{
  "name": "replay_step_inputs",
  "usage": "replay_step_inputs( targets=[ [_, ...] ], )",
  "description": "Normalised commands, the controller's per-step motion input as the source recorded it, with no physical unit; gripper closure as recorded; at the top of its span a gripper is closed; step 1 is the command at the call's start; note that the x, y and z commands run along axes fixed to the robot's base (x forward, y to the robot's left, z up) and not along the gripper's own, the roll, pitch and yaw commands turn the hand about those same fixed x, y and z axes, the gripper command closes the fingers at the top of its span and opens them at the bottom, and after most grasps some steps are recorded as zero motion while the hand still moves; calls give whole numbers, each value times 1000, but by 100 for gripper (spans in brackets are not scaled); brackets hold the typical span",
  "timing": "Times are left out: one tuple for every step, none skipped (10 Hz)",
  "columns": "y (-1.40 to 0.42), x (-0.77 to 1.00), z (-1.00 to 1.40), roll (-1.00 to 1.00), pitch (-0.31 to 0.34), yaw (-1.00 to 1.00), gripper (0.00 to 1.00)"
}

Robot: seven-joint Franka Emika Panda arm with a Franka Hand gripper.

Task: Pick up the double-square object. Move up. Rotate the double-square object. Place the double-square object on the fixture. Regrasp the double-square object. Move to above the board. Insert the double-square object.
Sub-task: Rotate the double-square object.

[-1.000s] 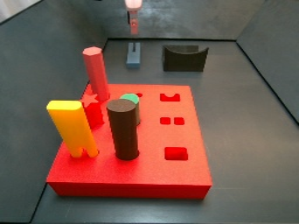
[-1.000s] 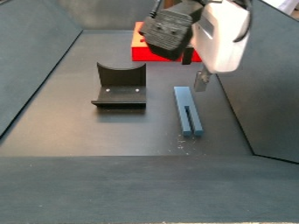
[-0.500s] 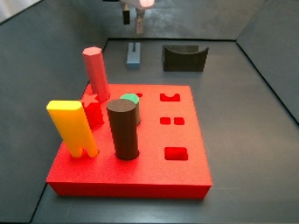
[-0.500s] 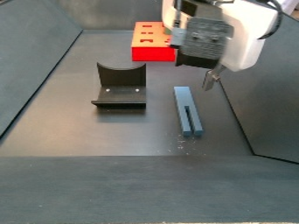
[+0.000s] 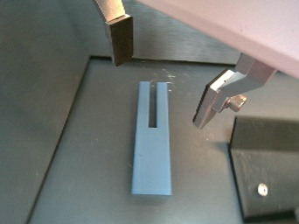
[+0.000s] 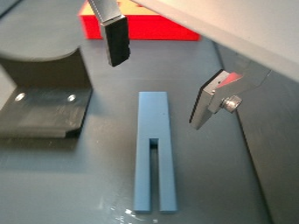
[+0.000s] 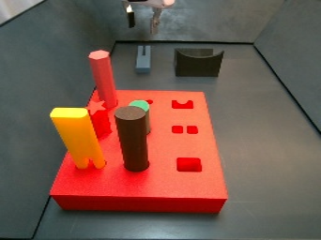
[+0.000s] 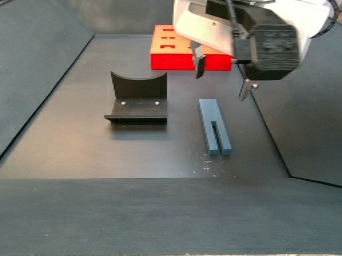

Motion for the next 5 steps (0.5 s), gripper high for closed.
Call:
replay_step_inputs(
  targets=[
    [-4, 20, -39, 0, 3, 1000, 0],
    [-4, 20, -39, 0, 4, 1000, 0],
    [-4, 20, -39, 0, 4, 1000, 0],
    [-4, 21, -39, 0, 5, 1000, 0],
    [-4, 21, -39, 0, 6, 1000, 0]
  ],
)
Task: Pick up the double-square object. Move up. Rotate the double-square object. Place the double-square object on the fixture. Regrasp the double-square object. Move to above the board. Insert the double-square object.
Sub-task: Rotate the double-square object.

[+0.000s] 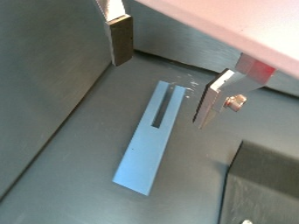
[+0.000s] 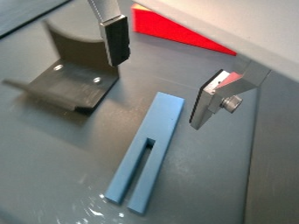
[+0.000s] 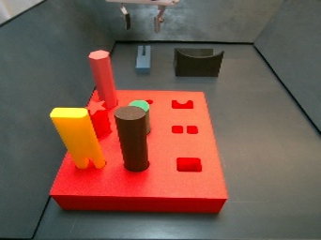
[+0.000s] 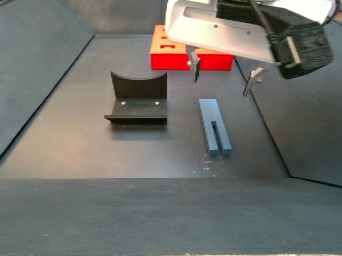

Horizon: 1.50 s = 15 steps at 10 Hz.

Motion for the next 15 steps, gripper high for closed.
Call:
replay_step_inputs(
  targets=[
    [-4, 21, -39, 0, 6, 1000, 0],
    [-4, 21, -38, -1, 8, 1000, 0],
    [-4, 21, -38, 0, 9, 934, 0],
    [-4, 21, -38, 0, 9, 516, 0],
    [-4, 21, -38, 0, 9, 377, 0],
    [-4, 22, -37, 0, 9, 206, 0],
    [0, 0, -1000, 0, 0, 0, 0],
    [3, 13, -1000, 4, -21, -35, 0],
    [2, 19, -1000, 3, -33, -36, 0],
    [4, 25, -1000, -7, -41, -33, 0],
    [5, 30, -1000, -18, -43, -28, 0],
    [9, 42, -1000, -32, -47, -22, 0],
    [11, 46, -978, -39, -48, -19, 0],
    [10, 41, -799, -49, -57, -15, 0],
    [8, 37, -670, -57, -62, -13, 0]
  ],
)
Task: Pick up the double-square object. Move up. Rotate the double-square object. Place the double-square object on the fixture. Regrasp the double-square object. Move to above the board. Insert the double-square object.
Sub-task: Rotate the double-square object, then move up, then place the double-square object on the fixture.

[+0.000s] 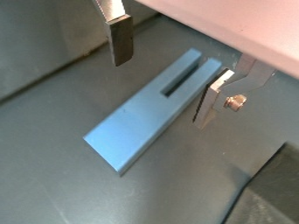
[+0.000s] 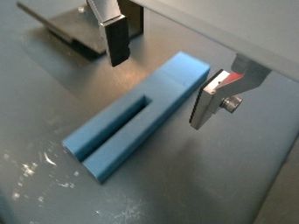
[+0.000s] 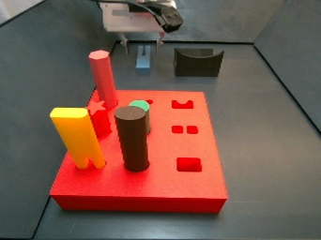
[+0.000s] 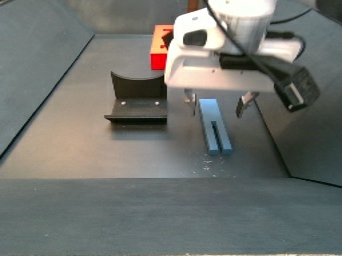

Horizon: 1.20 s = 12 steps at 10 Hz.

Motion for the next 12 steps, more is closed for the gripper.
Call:
replay_step_inputs(
  targets=[
    [8, 34, -544, -64, -66, -10, 0],
    [7, 28, -423, -70, -72, -8, 0],
    [8, 26, -267, -77, -81, -5, 0],
    [0, 0, 0, 0, 0, 0, 100],
    [0, 0, 833, 0, 0, 0, 100],
    [-1, -6, 824, -1, 4, 0, 100],
    [-2, -29, 707, -2, 31, 0, 100],
    [1, -25, 579, 2, 46, -1, 100],
    [6, -16, 387, 11, 61, -3, 100],
    [6, -14, 288, 17, 64, -5, 100],
    [0, 0, 1000, 0, 0, 0, 100],
    [-1, 0, 1000, 6, 3, -2, 100]
  ],
)
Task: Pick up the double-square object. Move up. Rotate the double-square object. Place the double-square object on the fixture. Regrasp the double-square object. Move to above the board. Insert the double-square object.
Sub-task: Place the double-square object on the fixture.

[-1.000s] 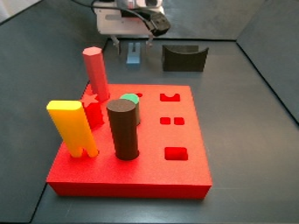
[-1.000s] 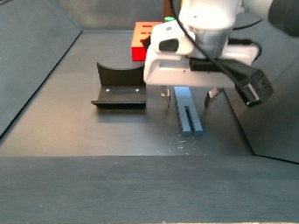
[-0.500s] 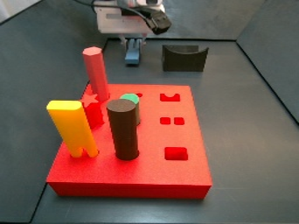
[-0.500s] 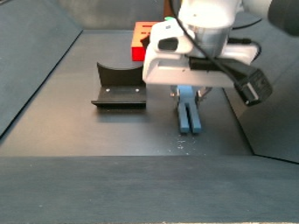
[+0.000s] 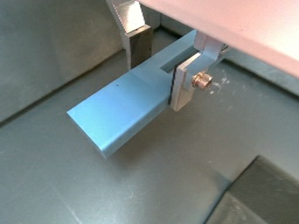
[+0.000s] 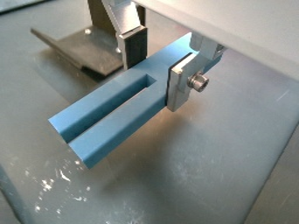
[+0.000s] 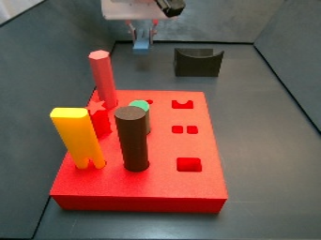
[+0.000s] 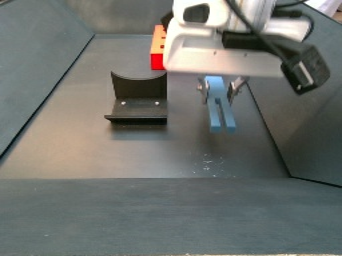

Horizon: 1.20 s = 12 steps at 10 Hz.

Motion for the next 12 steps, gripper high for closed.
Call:
replay_step_inputs(
  targets=[
    [1, -11, 1000, 14, 19, -1, 100],
    [2, -13, 1000, 20, 24, -1, 100],
    [4, -17, 1000, 28, 43, -1, 100],
    [6, -18, 1000, 41, 51, -3, 100],
    [7, -23, 1000, 51, 57, -3, 100],
    [7, -23, 1000, 58, 59, -3, 100],
    [10, -24, 861, 70, 71, -1, 100],
    [11, -19, 706, 77, 79, 2, 100],
    [11, -7, 499, 85, 91, 7, 100],
    [10, -1, 398, 87, 96, 11, 100],
    [8, 4, 191, 89, 113, 19, 100],
    [-121, 1000, 201, 126, -33, 34, 100]
  ],
)
